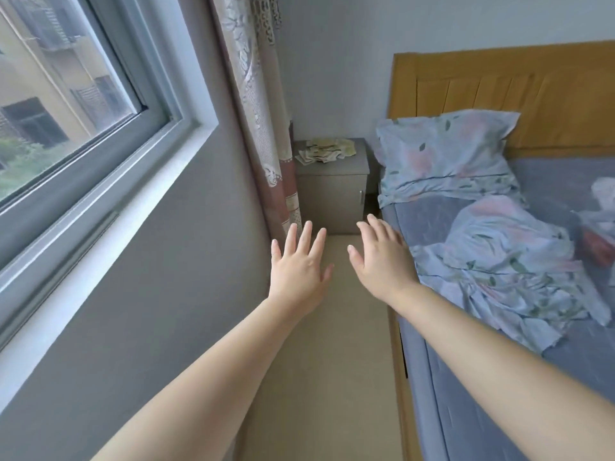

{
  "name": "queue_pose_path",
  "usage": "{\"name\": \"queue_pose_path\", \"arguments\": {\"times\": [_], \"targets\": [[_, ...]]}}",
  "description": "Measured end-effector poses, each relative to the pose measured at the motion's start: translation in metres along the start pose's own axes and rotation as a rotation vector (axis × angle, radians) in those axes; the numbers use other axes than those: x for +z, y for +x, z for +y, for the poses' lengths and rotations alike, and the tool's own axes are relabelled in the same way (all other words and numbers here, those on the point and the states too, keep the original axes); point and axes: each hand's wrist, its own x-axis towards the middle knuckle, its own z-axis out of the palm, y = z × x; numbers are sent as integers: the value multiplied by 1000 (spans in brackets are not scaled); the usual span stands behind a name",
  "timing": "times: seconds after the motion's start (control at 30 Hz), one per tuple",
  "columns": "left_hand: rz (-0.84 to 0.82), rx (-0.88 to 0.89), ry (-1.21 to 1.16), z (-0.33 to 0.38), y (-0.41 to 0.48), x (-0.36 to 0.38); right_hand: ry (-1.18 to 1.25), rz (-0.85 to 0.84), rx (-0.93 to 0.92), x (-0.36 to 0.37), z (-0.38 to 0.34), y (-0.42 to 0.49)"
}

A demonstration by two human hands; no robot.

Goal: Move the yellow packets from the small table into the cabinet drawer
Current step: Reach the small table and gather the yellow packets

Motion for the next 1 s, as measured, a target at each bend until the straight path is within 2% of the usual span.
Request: {"name": "queue_pose_path", "arguments": {"times": [0.5,0.67,1.0], "targets": [[23,160,-48,-102,423,52,-136,27,170,78,69,382],[13,189,-83,-115,556,60,-169,4,227,90,99,496],[-38,139,-103,-114,796,153,-181,-37,168,175,226,716]]}}
